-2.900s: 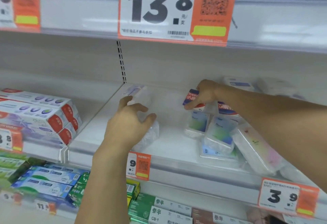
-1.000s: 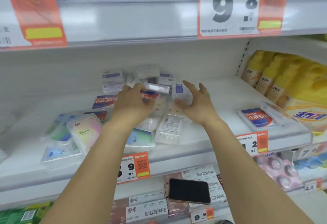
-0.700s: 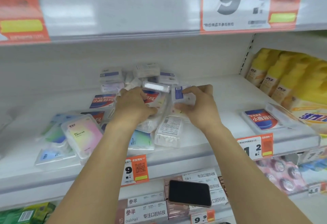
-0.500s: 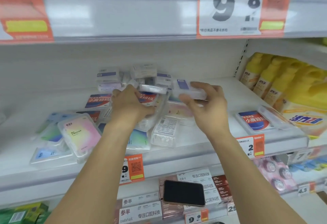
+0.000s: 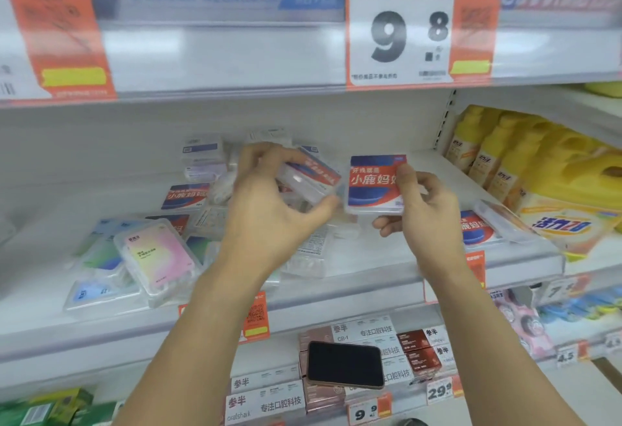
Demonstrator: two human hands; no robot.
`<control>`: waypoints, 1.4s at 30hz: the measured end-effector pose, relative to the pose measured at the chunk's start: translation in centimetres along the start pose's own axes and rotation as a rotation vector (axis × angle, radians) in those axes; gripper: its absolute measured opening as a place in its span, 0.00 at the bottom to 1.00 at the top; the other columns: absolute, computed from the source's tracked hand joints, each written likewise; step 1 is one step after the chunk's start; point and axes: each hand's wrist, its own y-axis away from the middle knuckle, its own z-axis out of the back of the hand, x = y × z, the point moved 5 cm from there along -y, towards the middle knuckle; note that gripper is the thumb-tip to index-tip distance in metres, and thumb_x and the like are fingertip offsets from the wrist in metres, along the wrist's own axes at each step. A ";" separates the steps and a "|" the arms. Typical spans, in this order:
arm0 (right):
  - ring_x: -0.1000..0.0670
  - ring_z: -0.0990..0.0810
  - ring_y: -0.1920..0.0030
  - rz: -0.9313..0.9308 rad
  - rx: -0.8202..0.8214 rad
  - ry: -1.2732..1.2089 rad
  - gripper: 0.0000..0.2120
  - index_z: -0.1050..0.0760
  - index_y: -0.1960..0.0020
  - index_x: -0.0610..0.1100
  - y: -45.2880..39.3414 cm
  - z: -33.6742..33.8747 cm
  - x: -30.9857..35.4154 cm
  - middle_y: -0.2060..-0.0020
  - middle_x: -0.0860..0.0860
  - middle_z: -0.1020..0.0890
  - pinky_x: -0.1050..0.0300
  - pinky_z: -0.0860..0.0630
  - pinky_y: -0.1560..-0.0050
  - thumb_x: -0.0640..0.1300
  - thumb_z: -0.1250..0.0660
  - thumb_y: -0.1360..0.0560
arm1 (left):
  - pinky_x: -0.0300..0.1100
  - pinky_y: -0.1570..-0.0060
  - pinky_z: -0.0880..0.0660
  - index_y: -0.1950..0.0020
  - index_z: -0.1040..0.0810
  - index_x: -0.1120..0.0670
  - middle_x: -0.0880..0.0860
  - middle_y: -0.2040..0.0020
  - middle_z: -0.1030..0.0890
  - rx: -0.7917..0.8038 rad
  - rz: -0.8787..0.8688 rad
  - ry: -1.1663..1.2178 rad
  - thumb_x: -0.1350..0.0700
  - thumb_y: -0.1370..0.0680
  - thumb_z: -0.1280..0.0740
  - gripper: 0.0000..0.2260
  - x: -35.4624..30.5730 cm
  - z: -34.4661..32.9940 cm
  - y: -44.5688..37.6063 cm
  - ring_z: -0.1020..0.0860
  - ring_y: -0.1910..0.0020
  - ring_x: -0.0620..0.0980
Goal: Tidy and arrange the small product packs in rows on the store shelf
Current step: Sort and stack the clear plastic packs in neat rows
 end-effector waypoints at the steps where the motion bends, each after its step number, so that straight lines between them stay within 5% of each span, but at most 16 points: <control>1: 0.43 0.16 0.71 -0.009 -0.044 -0.013 0.16 0.26 0.43 0.44 -0.2 1.0 0.1 0.66 0.46 0.14 0.51 0.18 0.68 0.56 0.39 0.18 | 0.23 0.49 0.31 0.48 0.22 0.48 0.48 0.44 0.28 0.015 0.000 0.005 0.47 0.38 0.20 0.21 -0.3 -0.9 0.2 0.29 0.48 0.29; 6: 0.44 0.15 0.70 -0.023 -0.278 0.082 0.22 0.28 0.39 0.43 -1.7 7.9 0.0 0.56 0.48 0.16 0.43 0.17 0.60 0.58 0.33 0.23 | 0.33 0.43 0.28 0.48 0.22 0.47 0.46 0.44 0.28 0.154 0.033 0.085 0.43 0.37 0.21 0.22 -2.2 -7.5 1.7 0.28 0.46 0.33; 10: 0.42 0.14 0.59 -0.054 -0.418 0.232 0.32 0.30 0.41 0.53 -2.9 12.7 -1.4 0.57 0.50 0.15 0.37 0.18 0.52 0.72 0.30 0.36 | 0.25 0.47 0.33 0.45 0.23 0.49 0.46 0.44 0.30 0.226 0.066 0.148 0.40 0.33 0.25 0.21 -4.3 -12.9 2.8 0.27 0.47 0.38; 15: 0.41 0.16 0.52 0.014 -0.273 0.608 0.28 0.29 0.33 0.51 -3.3 13.6 -1.4 0.50 0.45 0.15 0.48 0.22 0.47 0.59 0.30 0.30 | 0.43 0.43 0.28 0.38 0.28 0.51 0.51 0.42 0.31 0.457 0.047 -0.010 0.36 0.24 0.38 0.23 -4.8 -18.5 4.4 0.25 0.45 0.50; 20: 0.45 0.18 0.46 0.017 -0.279 0.579 0.21 0.23 0.35 0.48 -3.6 14.3 -1.3 0.48 0.47 0.17 0.49 0.26 0.42 0.48 0.28 0.27 | 0.53 0.46 0.28 0.38 0.29 0.48 0.56 0.47 0.23 0.500 -0.126 -0.356 0.33 0.24 0.51 0.26 -4.7 -20.7 4.9 0.25 0.47 0.58; 24: 0.40 0.23 0.38 -0.035 -0.252 0.683 0.23 0.22 0.37 0.52 -4.3 14.3 -2.5 0.40 0.44 0.19 0.44 0.26 0.39 0.56 0.28 0.31 | 0.54 0.39 0.32 0.30 0.34 0.52 0.61 0.38 0.26 0.572 -0.125 -0.387 0.36 0.21 0.49 0.27 -4.1 -20.9 5.4 0.30 0.37 0.61; 28: 0.34 0.29 0.32 -0.182 -0.109 0.877 0.28 0.24 0.35 0.55 -4.8 13.9 -4.2 0.32 0.43 0.24 0.37 0.29 0.35 0.63 0.29 0.33 | 0.53 0.44 0.28 0.40 0.24 0.56 0.57 0.44 0.22 0.435 -0.098 -0.317 0.40 0.24 0.44 0.24 -4.9 -17.8 3.2 0.26 0.43 0.58; 32: 0.38 0.23 0.38 -0.121 -0.064 0.906 0.14 0.17 0.45 0.49 -5.1 13.3 -3.6 0.39 0.42 0.19 0.40 0.31 0.33 0.55 0.28 0.27 | 0.51 0.46 0.27 0.47 0.20 0.56 0.57 0.49 0.21 0.303 -0.059 -0.359 0.45 0.25 0.39 0.18 -3.3 -13.9 -0.1 0.25 0.46 0.58; 35: 0.42 0.18 0.46 -0.048 -0.158 0.739 0.10 0.16 0.48 0.45 -4.7 12.5 -2.3 0.50 0.44 0.14 0.49 0.25 0.45 0.48 0.29 0.26 | 0.49 0.43 0.29 0.44 0.21 0.54 0.56 0.45 0.23 0.293 0.064 -0.368 0.46 0.23 0.39 0.16 -0.8 -10.8 -2.5 0.27 0.42 0.57; 38: 0.49 0.16 0.56 0.117 -0.218 0.611 0.03 0.18 0.56 0.48 -4.0 9.9 -0.2 0.63 0.52 0.16 0.55 0.24 0.52 0.44 0.31 0.27 | 0.47 0.40 0.31 0.34 0.27 0.50 0.54 0.36 0.27 0.420 0.159 -0.458 0.48 0.22 0.38 0.18 3.1 -8.7 -4.5 0.30 0.35 0.56; 42: 0.51 0.18 0.57 0.221 -0.010 0.566 0.04 0.18 0.52 0.47 -4.0 3.5 0.2 0.60 0.51 0.16 0.61 0.28 0.56 0.43 0.29 0.26 | 0.54 0.39 0.29 0.33 0.31 0.43 0.51 0.35 0.27 0.688 0.218 -0.624 0.41 0.26 0.37 0.22 6.9 -7.1 -4.2 0.29 0.36 0.57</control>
